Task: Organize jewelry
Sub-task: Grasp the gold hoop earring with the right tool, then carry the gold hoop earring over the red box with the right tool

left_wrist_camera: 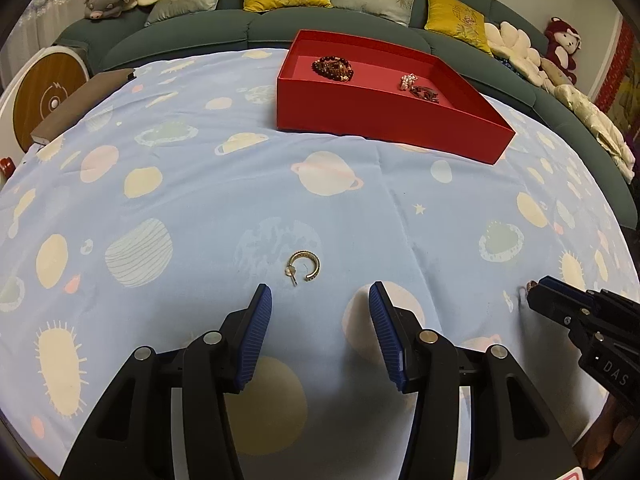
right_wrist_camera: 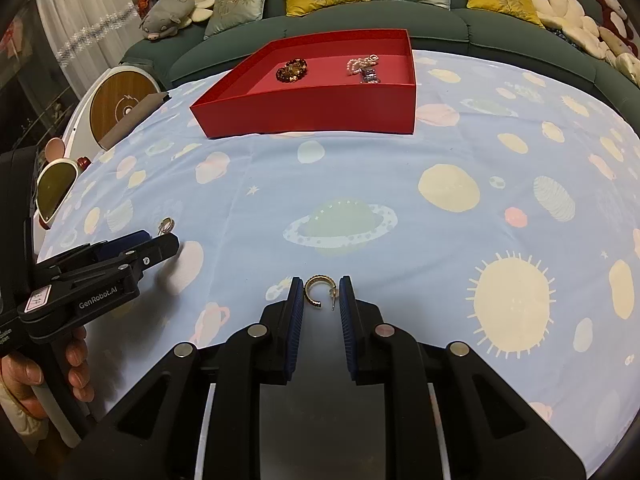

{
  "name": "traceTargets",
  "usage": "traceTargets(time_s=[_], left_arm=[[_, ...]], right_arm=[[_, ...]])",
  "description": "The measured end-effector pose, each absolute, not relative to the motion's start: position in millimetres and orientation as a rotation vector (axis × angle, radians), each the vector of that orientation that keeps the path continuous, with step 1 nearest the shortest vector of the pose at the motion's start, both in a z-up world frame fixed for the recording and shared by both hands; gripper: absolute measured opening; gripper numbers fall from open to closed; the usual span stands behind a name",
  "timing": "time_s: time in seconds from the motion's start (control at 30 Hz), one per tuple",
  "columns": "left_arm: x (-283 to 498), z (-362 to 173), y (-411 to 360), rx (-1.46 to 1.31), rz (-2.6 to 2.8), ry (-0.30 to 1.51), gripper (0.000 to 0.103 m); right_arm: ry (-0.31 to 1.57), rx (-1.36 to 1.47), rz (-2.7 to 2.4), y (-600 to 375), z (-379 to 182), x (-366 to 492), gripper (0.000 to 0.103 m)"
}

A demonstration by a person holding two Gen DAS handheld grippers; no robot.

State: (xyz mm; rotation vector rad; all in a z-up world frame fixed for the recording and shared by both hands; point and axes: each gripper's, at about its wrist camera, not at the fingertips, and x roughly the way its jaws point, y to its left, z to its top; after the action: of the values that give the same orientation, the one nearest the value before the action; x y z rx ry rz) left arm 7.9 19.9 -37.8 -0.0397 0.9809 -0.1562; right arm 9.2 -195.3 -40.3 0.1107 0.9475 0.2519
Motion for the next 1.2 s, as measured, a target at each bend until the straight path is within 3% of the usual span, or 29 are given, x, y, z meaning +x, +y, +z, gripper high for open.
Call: traceTargets(time_s=[0.33,0.43,0.5,0.57,1.2], left_arm=[[28,-41,19,-0.023,-0.098,0.944,0.047],[27,-41,12,0.004,-0.109,0.933,0.033],[26,-41,8,0.014,-0.125,0.930,0.018],[26,-41,5,0.027,-0.131,0.927,0.014],[24,-6,-13,0.005,-0.193,0.877,0.014]], right_arm=[[0.935,0.104,0.260,-193,-37,7,0.018],[0.933,0.103,0.263,-192,-36,7,0.018],[0.933,0.107,0.262,-193,-37,8,0.018],[0.934,0.106,0.260,-193,-37,8,0.018],[0.870,0.119,0.259,-190,-11,21,0.018]])
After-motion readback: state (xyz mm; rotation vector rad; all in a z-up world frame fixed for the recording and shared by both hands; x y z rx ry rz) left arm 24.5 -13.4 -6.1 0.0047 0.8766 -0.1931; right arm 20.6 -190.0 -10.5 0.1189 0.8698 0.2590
